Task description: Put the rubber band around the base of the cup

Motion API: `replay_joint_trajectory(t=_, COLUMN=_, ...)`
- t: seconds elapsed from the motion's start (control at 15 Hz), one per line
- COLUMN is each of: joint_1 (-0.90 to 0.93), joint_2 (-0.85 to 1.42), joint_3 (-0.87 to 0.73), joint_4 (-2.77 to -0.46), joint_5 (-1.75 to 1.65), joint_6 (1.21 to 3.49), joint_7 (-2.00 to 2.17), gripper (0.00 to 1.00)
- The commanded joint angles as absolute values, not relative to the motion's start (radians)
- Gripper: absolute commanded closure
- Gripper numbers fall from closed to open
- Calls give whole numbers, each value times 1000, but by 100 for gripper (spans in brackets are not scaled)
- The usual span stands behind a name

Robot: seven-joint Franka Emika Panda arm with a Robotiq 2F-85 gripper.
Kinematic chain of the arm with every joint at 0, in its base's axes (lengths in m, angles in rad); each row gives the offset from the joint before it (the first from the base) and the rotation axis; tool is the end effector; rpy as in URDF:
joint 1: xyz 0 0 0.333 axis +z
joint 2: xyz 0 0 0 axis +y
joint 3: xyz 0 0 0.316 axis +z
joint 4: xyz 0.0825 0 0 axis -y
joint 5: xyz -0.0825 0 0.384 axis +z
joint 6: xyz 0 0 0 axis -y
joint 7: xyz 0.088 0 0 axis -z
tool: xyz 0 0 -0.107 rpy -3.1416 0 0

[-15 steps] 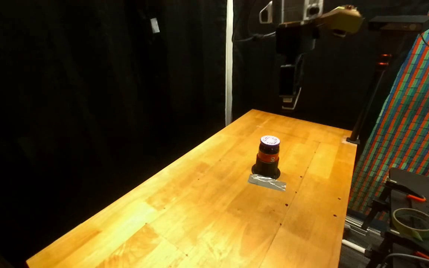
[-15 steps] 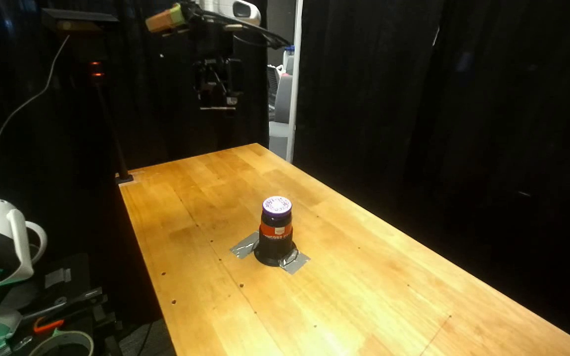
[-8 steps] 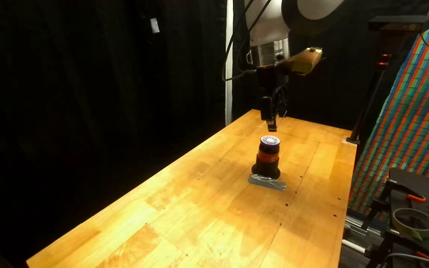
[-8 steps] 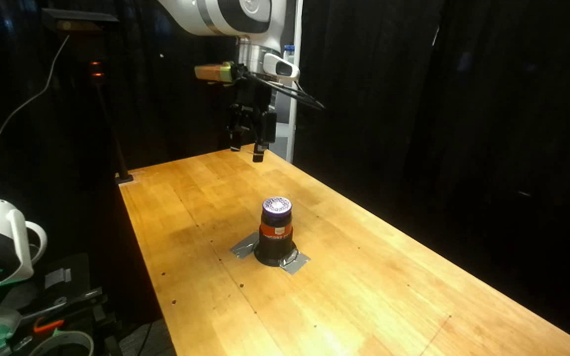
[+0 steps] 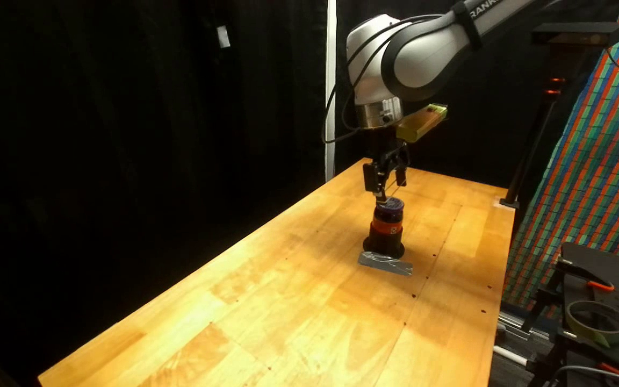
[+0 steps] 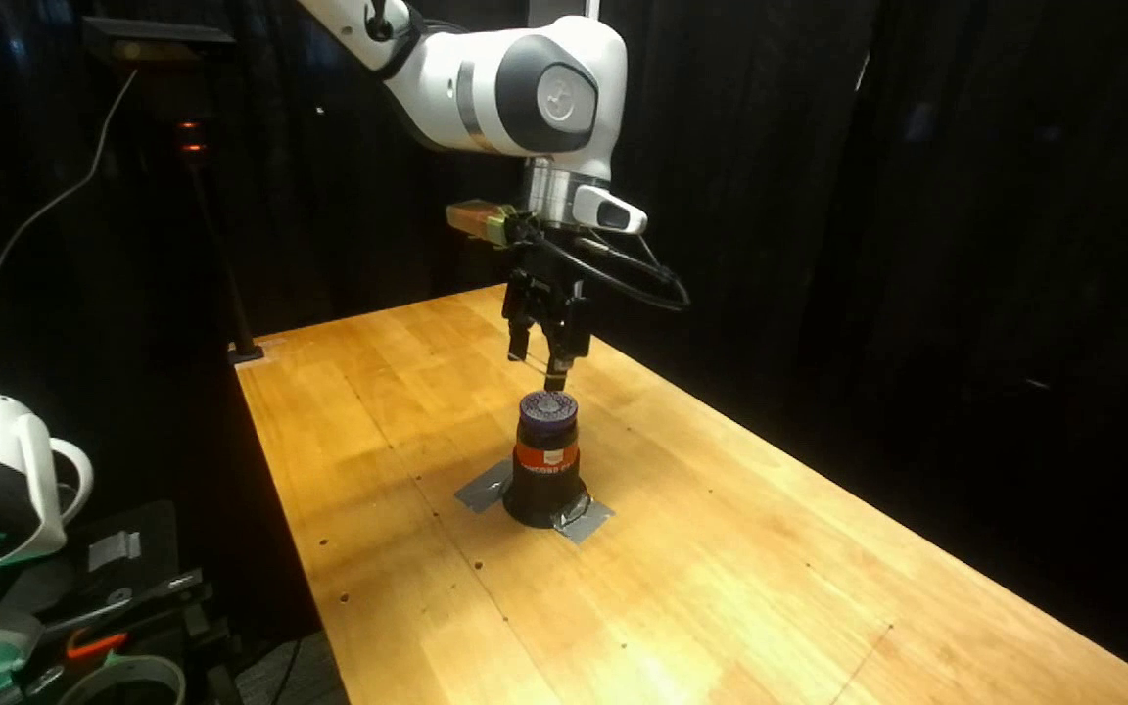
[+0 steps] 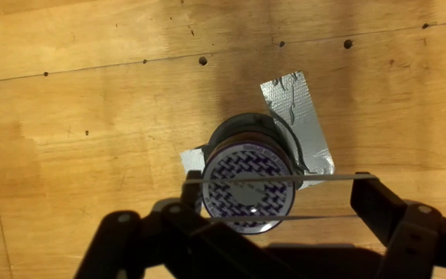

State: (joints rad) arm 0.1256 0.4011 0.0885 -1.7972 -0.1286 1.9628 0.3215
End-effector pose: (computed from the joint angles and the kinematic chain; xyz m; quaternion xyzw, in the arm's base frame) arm 0.6079 0.1200 0.3095 0.9922 -0.0234 -0.1018 0.0679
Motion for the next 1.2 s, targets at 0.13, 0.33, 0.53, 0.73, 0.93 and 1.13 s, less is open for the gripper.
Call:
replay_joint_trajectory(t=0.13, joint_1=151, joint_2=535, joint_3=32, joint_4=-1665, joint_5=-118, joint_6=1977, joint_7=409, gripper=0)
replay_joint_trajectory(t=0.33, joint_1=158, joint_2=578, joint_3=22, joint_4=-1616, joint_5=-108, joint_6=1979, joint_7=436, gripper=0)
replay_joint_trajectory(t=0.53, joint_1=157, joint_2=607, joint_3=20, joint_4=-1584, joint_5=-93, joint_6=1958, joint_7=441, gripper=0)
replay_joint_trajectory(t=0.73, joint_1=136, joint_2=605, joint_3=44, joint_4=-1587, joint_5=-24, joint_6=1924, joint_7=379, gripper=0)
replay_joint_trajectory(t=0.93, joint_1=120, joint_2=579, joint_3=51, joint_4=-1610, joint_5=23, joint_6=1898, joint_7=322, gripper=0)
replay_joint_trajectory(t=1.13, joint_1=111, joint_2=557, joint_3=42, joint_4=-1631, joint_5=42, joint_6=1877, joint_7=302, gripper=0)
